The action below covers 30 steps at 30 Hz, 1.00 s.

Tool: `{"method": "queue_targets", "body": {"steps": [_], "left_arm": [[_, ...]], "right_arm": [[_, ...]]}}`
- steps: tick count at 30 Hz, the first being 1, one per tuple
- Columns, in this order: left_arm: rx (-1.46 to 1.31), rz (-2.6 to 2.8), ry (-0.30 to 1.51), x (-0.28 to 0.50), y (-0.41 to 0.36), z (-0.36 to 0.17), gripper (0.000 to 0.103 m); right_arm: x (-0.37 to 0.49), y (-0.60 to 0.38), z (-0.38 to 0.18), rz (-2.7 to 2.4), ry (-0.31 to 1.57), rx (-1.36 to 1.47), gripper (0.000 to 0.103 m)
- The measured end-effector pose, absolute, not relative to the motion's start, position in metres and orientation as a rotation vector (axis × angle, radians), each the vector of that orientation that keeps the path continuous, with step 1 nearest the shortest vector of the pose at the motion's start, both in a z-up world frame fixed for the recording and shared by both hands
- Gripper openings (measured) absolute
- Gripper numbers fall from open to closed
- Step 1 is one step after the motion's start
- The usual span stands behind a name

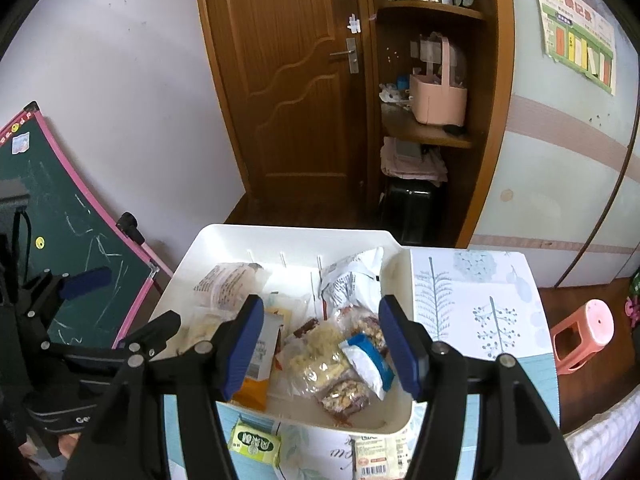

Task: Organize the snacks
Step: 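Withdraw both grippers from the bin toward the last two packets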

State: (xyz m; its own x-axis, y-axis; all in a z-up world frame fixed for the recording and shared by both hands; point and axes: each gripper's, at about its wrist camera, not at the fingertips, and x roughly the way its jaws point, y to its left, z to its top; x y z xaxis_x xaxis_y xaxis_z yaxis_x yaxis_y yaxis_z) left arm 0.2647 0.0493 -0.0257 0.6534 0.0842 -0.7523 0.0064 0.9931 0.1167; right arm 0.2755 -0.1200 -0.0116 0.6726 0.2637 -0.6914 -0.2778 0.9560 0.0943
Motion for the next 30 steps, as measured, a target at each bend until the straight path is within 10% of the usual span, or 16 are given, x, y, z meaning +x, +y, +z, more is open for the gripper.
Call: {"method": "queue_targets", "body": {"steps": [30], "left_arm": [[-0.023, -0.001, 0.698, 0.13, 0.03, 0.024, 0.092]], "right_arm": [[0.145, -0.176, 0.002, 0.212, 0.648, 0.083, 0.061]]}}
